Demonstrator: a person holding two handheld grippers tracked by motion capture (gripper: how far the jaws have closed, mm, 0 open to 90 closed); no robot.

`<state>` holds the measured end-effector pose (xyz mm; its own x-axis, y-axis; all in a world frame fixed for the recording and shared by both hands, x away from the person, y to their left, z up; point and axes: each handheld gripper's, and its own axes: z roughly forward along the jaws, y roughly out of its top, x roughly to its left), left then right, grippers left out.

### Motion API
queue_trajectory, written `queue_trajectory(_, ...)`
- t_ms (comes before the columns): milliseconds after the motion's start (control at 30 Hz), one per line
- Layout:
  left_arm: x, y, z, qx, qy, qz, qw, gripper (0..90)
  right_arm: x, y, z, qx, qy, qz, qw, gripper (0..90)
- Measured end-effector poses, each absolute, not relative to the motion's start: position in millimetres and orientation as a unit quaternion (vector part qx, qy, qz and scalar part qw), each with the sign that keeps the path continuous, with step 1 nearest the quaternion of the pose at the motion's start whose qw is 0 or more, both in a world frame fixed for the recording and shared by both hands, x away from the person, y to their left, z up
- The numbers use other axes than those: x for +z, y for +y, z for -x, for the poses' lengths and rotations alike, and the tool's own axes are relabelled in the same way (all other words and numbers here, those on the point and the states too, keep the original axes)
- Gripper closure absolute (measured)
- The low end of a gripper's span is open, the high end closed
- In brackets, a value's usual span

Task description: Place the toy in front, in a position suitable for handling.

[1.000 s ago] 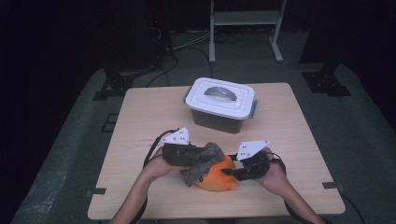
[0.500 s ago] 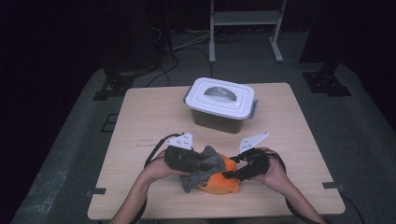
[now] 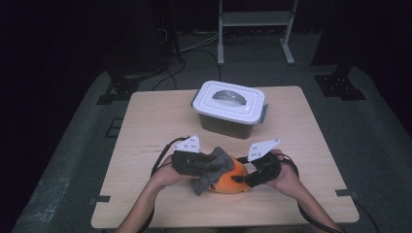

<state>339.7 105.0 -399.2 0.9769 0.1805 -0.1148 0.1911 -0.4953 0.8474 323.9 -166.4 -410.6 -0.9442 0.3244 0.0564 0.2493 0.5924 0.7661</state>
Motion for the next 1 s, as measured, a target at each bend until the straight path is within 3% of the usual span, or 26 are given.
queue_trajectory(167, -397.2, 96.6, -331.5, -0.043, 0.069, -0.873, 0.482, 68.6, -409.0, -170.8, -326.4, 0.428, 0.885, -0.183, 0.003, 23.8)
queue_trajectory(400, -391.4, 108.4, -335.6, -0.011, 0.08, -0.874, 0.479, 70.4, -419.0, -168.7, -322.6, 0.428, 0.888, -0.166, 0.01, 37.6)
queue_trajectory(700, -408.0, 134.9, -349.1, -0.037, 0.105, -0.876, 0.469, 69.2, -423.4, -177.2, -319.1, 0.436, 0.887, -0.151, 0.02, 37.2)
queue_trajectory(1000, -398.3, 117.2, -341.3, -0.05, 0.083, -0.854, 0.511, 69.9, -424.2, -176.4, -318.3, 0.436, 0.885, -0.16, 0.024, 33.5)
